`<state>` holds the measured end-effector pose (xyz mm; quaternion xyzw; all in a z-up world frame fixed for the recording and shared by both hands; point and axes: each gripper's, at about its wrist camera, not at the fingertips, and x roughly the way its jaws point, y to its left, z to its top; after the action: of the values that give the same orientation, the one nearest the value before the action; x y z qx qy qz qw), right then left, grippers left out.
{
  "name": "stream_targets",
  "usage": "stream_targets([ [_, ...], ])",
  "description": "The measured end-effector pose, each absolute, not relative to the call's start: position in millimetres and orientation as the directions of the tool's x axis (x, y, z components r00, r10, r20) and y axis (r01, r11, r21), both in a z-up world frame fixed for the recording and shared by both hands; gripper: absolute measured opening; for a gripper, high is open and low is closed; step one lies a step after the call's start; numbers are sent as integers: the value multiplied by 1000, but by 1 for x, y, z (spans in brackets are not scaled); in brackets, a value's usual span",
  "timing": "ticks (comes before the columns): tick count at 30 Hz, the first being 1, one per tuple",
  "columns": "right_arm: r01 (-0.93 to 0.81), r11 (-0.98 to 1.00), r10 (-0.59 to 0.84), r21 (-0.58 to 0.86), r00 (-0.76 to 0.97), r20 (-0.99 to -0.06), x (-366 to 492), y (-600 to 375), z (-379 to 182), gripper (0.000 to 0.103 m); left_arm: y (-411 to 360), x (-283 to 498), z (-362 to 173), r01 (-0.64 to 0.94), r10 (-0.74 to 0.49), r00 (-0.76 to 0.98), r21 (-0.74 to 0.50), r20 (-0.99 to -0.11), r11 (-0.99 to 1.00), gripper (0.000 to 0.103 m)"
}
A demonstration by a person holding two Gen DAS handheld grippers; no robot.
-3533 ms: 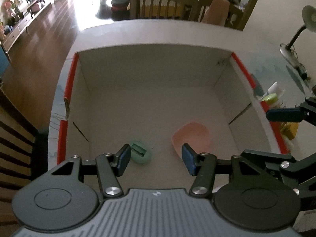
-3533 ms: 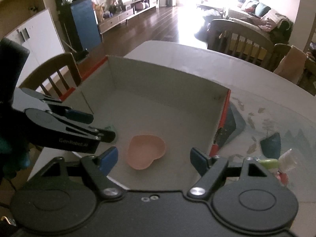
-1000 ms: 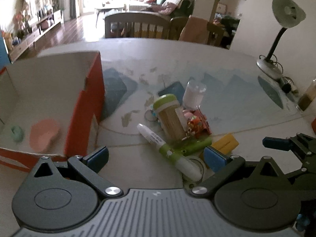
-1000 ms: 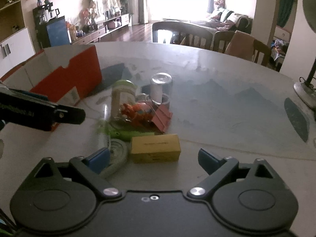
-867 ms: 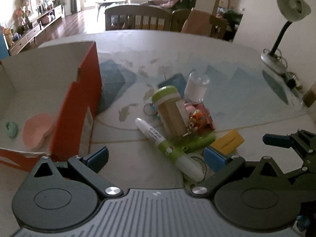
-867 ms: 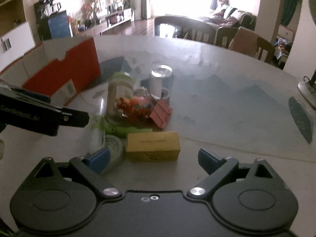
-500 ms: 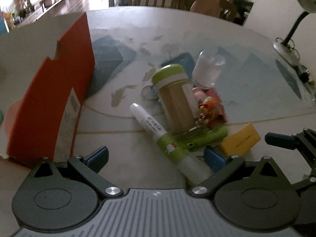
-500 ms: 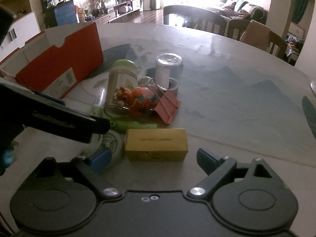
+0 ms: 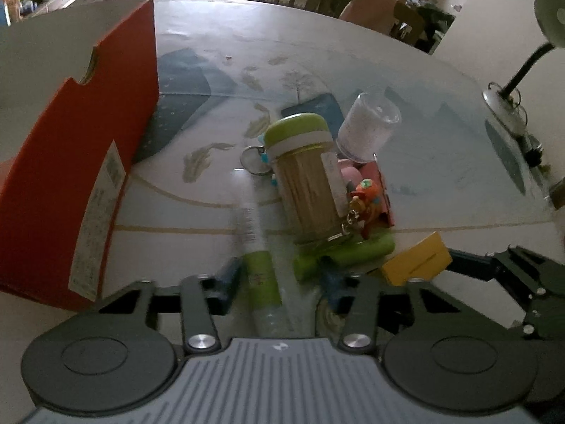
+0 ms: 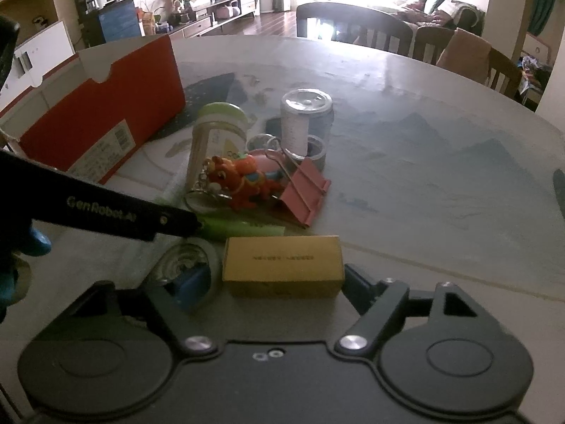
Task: Organize rigid objects
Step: 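Grasp the white-green marker with the left tool while the right tool grasps the yellow box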
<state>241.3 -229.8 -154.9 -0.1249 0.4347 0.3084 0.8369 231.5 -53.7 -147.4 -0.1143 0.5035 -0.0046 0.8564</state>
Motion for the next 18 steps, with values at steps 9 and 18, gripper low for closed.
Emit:
stream_targets([
  [9,-612,789,391,48,440,-808,239,-231,-151,69,-56,230,-148,-94,-88,478,-151,-874,984,19],
  [18,-583,810,387,59,457,-801,225,-238,-134,69,-47,215,-135,-51,-101,510,-147,-854,988,18],
])
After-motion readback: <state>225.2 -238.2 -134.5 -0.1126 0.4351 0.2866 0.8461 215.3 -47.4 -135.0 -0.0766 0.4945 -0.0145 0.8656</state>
